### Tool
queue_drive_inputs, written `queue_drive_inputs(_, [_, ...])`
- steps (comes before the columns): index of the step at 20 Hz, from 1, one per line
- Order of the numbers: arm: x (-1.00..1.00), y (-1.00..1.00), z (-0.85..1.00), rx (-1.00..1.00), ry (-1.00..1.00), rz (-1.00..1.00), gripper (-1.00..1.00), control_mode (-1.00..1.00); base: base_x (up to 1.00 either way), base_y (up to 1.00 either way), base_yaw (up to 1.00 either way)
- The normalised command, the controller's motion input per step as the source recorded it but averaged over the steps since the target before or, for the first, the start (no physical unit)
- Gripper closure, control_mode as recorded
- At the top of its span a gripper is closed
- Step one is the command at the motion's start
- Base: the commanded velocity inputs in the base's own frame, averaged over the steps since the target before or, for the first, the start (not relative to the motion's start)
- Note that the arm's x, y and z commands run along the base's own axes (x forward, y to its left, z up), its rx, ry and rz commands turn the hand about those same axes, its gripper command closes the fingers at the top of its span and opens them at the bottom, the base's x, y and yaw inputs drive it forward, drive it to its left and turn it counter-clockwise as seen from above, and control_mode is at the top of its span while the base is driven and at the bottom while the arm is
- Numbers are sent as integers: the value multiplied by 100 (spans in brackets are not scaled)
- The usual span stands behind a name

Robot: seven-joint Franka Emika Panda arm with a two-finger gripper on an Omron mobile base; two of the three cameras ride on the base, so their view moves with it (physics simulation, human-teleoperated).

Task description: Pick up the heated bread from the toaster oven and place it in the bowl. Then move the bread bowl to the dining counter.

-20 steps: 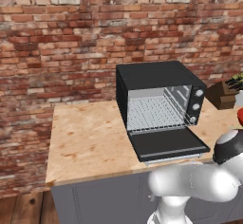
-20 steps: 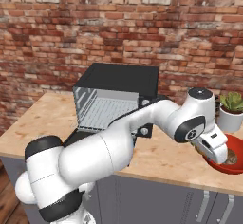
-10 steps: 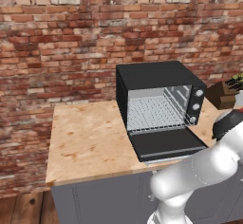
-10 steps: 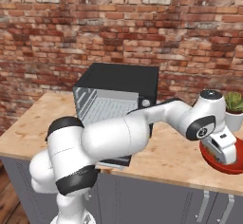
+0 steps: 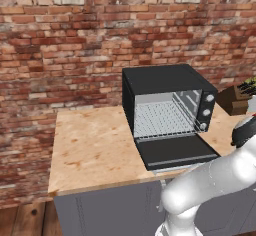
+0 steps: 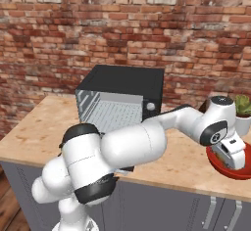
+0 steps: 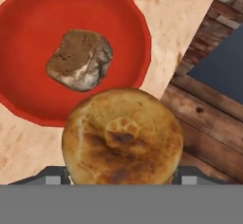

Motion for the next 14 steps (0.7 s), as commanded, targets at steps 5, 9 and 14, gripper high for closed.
queue_drive_inputs(5, [25, -12, -40, 0, 0, -1, 100, -100, 0, 0, 0])
queue_drive_inputs(9, [41, -13, -46, 0, 0, -2, 100, -100, 0, 0, 0])
queue_drive_inputs(14, [51, -25, -28, -2, -4, -1, 100, -100, 0, 0, 0])
